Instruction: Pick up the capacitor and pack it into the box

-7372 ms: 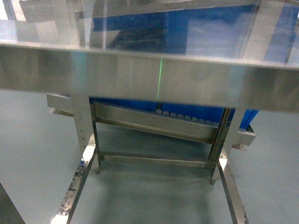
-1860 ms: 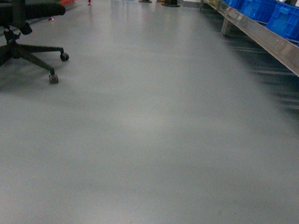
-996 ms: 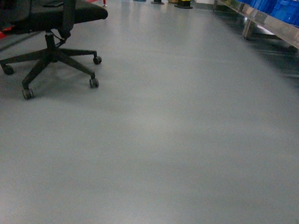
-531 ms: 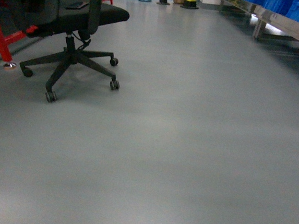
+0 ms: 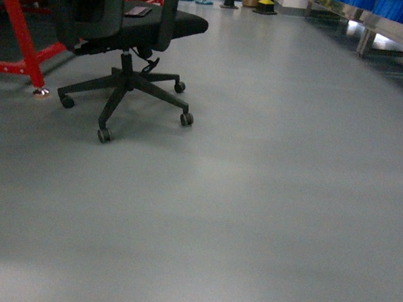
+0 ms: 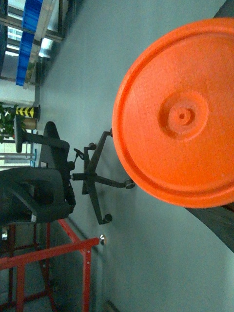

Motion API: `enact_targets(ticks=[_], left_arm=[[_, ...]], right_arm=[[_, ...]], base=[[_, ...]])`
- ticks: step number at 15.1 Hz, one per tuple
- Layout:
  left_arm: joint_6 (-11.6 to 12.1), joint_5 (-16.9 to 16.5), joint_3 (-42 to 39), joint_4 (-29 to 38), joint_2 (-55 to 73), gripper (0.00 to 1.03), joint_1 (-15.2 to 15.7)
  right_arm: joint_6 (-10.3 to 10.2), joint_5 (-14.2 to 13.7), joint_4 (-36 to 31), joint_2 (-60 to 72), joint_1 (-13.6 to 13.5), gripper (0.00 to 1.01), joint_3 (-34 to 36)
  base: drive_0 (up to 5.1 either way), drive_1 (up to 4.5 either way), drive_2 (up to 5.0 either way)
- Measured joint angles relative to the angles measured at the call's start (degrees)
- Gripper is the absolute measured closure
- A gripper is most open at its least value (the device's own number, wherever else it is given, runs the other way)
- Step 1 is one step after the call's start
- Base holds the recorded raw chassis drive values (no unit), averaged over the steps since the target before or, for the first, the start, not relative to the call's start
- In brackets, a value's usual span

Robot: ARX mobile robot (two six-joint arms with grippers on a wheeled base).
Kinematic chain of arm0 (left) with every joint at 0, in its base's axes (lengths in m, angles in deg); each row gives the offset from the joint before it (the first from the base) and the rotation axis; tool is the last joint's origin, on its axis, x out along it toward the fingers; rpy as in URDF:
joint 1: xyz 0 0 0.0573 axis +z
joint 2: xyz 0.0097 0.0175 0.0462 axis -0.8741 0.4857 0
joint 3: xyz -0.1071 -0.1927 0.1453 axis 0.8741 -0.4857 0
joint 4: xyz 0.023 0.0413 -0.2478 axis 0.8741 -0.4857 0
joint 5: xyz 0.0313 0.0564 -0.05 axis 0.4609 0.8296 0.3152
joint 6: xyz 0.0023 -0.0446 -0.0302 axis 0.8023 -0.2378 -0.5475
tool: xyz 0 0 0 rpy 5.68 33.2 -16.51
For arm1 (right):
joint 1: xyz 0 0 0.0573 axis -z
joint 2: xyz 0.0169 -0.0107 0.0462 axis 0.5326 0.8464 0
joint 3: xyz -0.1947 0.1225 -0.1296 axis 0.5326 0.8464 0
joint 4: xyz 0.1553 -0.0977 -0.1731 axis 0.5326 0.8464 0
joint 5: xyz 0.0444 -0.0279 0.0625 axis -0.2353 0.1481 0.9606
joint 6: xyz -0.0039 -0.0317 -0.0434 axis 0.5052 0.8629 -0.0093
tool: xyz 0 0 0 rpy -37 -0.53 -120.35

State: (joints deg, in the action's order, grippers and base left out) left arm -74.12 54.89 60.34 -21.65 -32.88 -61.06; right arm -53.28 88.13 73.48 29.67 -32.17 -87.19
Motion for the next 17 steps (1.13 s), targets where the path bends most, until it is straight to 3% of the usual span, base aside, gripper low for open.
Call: enact_targets(ticks=[17], left_arm=[[0.0,-0.1,0.0,-0.1,0.0,0.59,0.0]], right_arm=[[0.0,0.0,-0.1,0.0,0.0,0.03,0.0]], base=[[-5.1,2.38,2.4]])
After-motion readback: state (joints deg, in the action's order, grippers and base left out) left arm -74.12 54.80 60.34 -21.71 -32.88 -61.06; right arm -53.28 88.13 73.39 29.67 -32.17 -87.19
